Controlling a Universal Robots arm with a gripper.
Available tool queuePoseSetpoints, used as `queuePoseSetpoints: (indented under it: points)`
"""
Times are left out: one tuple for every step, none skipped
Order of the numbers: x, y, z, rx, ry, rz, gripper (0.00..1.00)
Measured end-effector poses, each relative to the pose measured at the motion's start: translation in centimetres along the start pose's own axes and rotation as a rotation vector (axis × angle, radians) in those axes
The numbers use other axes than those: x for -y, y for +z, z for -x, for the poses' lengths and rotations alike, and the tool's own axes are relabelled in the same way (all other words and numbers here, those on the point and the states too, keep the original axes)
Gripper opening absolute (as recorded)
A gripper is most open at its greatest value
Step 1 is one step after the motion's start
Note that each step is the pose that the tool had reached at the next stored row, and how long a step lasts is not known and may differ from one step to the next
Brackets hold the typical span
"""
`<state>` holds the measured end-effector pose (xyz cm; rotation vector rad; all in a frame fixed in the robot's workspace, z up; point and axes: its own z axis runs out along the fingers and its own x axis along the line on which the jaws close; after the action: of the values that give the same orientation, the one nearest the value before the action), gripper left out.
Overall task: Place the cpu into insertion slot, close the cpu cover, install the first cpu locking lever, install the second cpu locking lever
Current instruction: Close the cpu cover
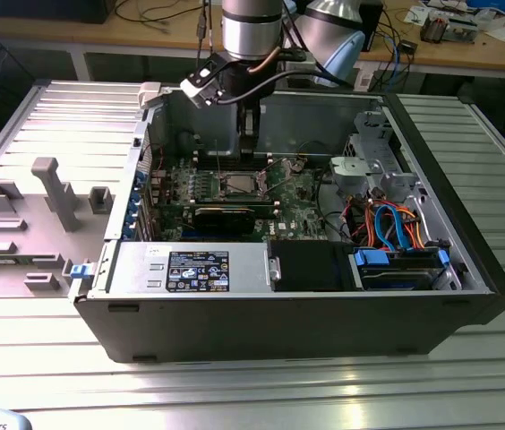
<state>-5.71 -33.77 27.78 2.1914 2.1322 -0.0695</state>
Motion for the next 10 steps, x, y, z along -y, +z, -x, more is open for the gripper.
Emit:
queuePoseSetpoints:
  points:
    - [-0.02, 0.00, 0.00, 0.0000, 0.000, 0.0000, 0.11]
    - [-0.07, -0.01, 0.00, 0.0002, 0.000, -0.0001, 0.11]
    - [-0.08, -0.01, 0.00, 0.0002, 0.000, -0.0002, 0.11]
    - [-0.08, -0.01, 0.00, 0.0002, 0.000, -0.0001, 0.11]
    - [-0.09, -0.01, 0.00, 0.0002, 0.000, -0.0002, 0.11]
    - [-0.09, -0.01, 0.00, 0.0005, 0.000, -0.0001, 0.11]
    - [-0.09, -0.01, 0.00, 0.0006, 0.000, -0.0001, 0.11]
    - [-0.09, -0.01, 0.00, 0.0006, 0.000, -0.0001, 0.11]
    - [-0.09, -0.01, 0.00, 0.0006, 0.000, -0.0001, 0.11]
    - [-0.09, -0.01, 0.00, 0.0007, 0.000, -0.0002, 0.11]
